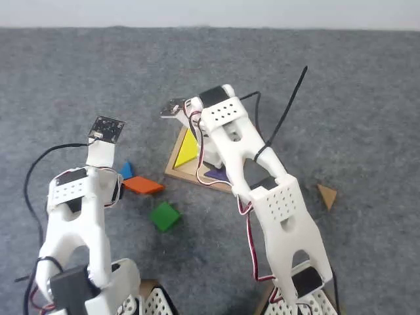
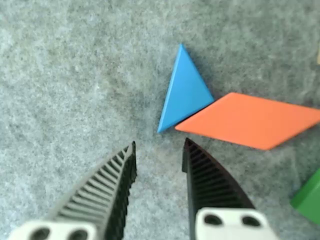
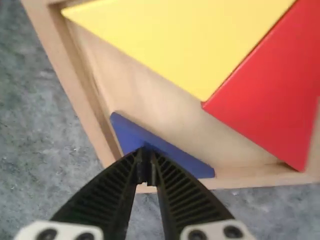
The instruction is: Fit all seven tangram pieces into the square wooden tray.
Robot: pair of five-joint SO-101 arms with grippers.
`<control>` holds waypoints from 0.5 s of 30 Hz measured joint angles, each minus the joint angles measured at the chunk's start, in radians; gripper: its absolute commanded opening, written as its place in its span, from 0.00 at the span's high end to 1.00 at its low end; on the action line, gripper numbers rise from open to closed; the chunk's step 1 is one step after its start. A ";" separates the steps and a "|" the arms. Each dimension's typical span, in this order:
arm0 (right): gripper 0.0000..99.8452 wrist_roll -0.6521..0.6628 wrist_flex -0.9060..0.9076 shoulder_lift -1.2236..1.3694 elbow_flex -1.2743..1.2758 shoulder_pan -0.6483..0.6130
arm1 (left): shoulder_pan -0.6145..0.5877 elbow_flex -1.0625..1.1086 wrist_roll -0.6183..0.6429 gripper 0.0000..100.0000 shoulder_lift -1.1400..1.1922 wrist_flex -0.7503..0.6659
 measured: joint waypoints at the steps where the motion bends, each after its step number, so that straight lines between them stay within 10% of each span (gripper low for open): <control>1: 0.98 0.000 0.000 -0.023 0.000 -0.002 | 0.000 0.000 0.000 0.85 0.000 0.000; 15: 0.98 0.000 -0.044 0.051 0.006 0.006 | 0.000 0.000 0.000 0.85 0.000 0.000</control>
